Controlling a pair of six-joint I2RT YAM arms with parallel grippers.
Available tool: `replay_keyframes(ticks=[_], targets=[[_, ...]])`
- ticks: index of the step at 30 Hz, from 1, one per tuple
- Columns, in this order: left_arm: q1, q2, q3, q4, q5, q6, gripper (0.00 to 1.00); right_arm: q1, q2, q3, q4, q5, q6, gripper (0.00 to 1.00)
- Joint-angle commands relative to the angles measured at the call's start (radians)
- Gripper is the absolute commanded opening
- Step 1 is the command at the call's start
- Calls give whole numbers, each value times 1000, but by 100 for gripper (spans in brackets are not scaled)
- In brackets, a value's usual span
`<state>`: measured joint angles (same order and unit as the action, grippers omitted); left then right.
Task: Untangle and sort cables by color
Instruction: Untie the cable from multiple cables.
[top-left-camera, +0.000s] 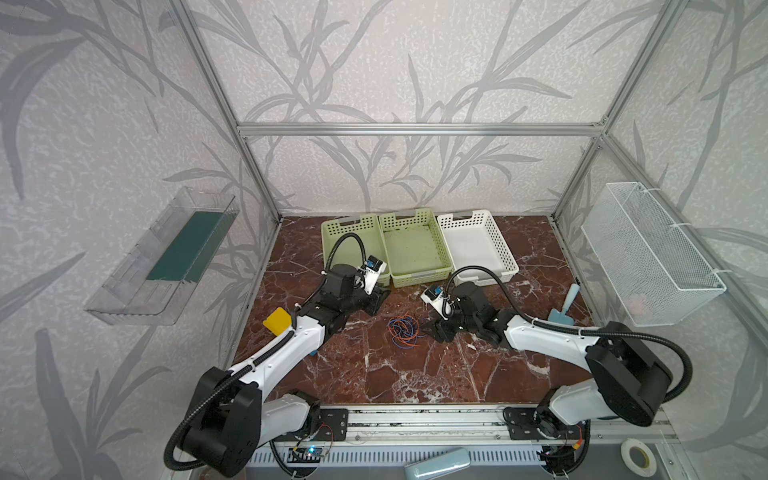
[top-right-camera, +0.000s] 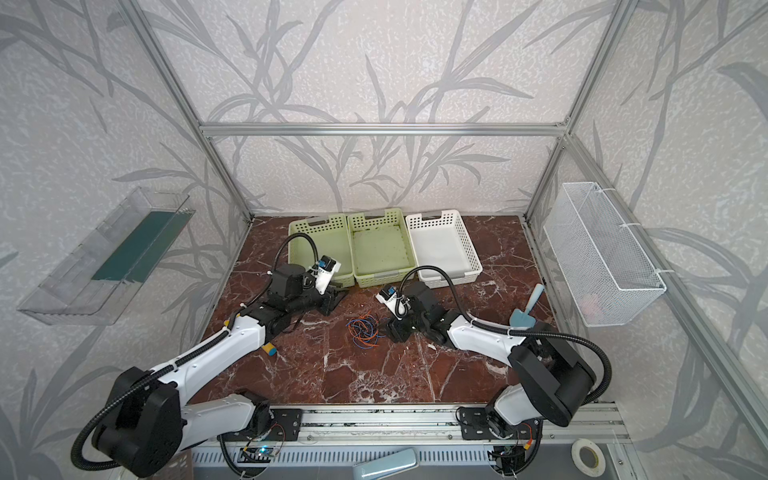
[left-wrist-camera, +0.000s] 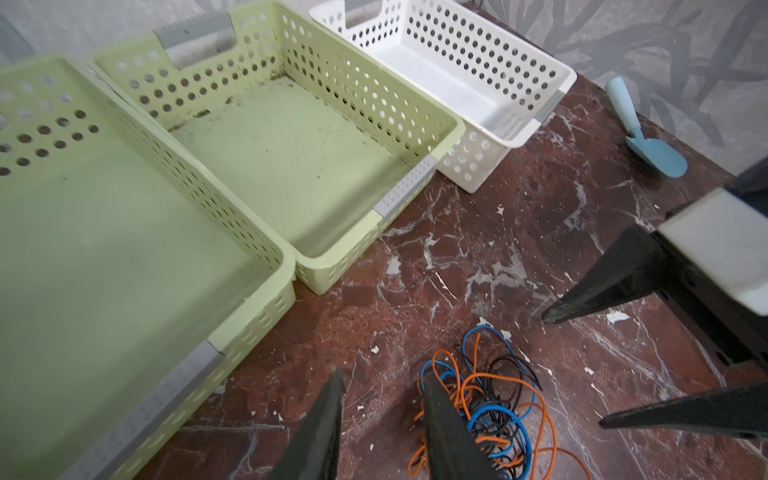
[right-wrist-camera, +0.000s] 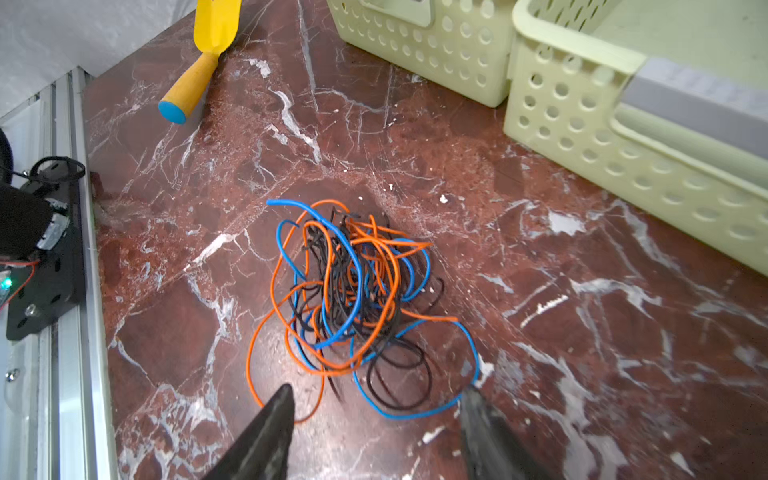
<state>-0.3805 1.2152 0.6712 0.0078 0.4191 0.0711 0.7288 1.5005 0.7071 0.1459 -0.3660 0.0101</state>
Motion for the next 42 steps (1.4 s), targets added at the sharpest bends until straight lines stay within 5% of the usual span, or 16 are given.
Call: replay_keyframes(ticks=[1,10,21,32,42], targets=[[-10,16,2,-59,55,63,31,18,78,72,3,-37,27,60],[-32,90,45,-167,84,106,21,32,184,143,-17,15,35,42],[-63,99,24,-73,71,66,25,31,84,102,-73,119,-5,0],[-139,171,-3,119,73,-20,41,-23,-69,64,-115,116,-1,0],[-185,108,-49,360,61,-102,45,-66,-112,46,-95,93,35,0]])
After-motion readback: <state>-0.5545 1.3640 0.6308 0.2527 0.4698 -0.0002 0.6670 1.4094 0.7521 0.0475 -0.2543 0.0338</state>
